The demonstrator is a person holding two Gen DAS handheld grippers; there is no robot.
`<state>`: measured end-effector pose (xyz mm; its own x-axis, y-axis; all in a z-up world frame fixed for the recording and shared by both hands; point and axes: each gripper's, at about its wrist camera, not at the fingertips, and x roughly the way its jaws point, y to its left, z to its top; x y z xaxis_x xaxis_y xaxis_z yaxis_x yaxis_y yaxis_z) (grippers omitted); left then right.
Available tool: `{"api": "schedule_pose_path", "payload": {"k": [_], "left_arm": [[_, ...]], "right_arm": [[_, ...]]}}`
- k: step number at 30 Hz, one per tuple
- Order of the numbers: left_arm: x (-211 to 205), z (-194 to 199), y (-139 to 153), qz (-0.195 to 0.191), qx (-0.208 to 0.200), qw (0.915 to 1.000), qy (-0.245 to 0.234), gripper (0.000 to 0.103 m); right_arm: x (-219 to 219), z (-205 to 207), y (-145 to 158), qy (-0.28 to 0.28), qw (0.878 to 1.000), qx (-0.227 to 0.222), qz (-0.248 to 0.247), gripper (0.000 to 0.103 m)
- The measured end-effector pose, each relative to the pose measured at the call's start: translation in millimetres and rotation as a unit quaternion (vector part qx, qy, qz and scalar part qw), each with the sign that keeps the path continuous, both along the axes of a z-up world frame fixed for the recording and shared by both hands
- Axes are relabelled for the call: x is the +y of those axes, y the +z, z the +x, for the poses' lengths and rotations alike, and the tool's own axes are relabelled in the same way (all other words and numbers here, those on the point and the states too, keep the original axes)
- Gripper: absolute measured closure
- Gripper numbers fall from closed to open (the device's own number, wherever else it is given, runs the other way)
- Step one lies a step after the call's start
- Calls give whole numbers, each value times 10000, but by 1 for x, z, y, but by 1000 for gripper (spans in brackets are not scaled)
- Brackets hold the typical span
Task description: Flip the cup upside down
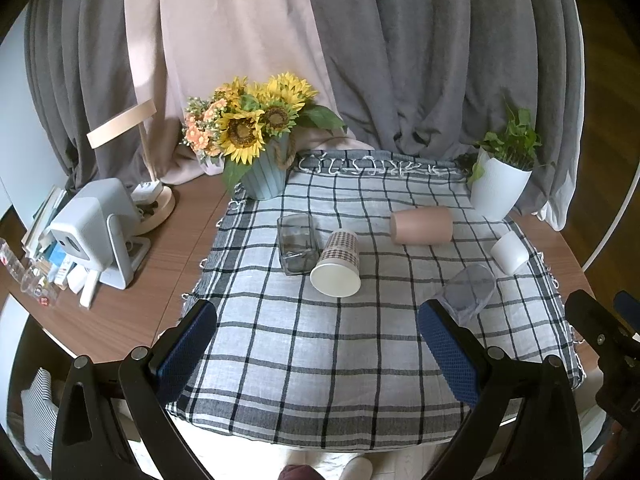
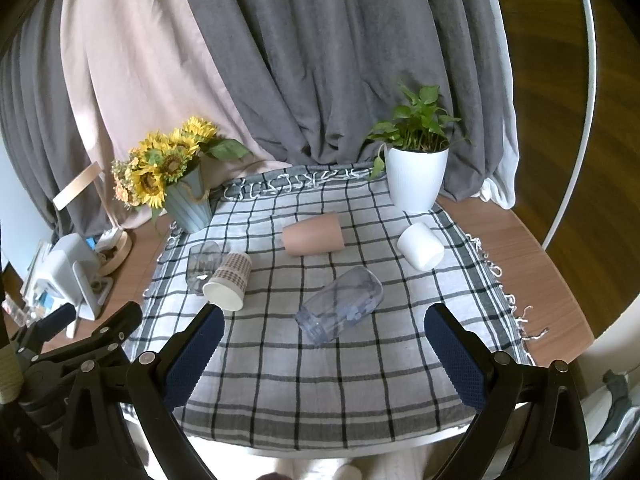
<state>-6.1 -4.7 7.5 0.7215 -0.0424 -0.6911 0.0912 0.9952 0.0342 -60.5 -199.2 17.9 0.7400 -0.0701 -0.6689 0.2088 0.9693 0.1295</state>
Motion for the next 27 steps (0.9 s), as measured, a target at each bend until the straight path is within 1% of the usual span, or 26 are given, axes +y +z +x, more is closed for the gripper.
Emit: {"api": "schedule_pose_path", "payload": {"k": [27], "left_arm": [[1,-1,0,-7,13,10000,-3,0]], "right_arm": [[2,1,4,30,10000,-52,-54,2]]}}
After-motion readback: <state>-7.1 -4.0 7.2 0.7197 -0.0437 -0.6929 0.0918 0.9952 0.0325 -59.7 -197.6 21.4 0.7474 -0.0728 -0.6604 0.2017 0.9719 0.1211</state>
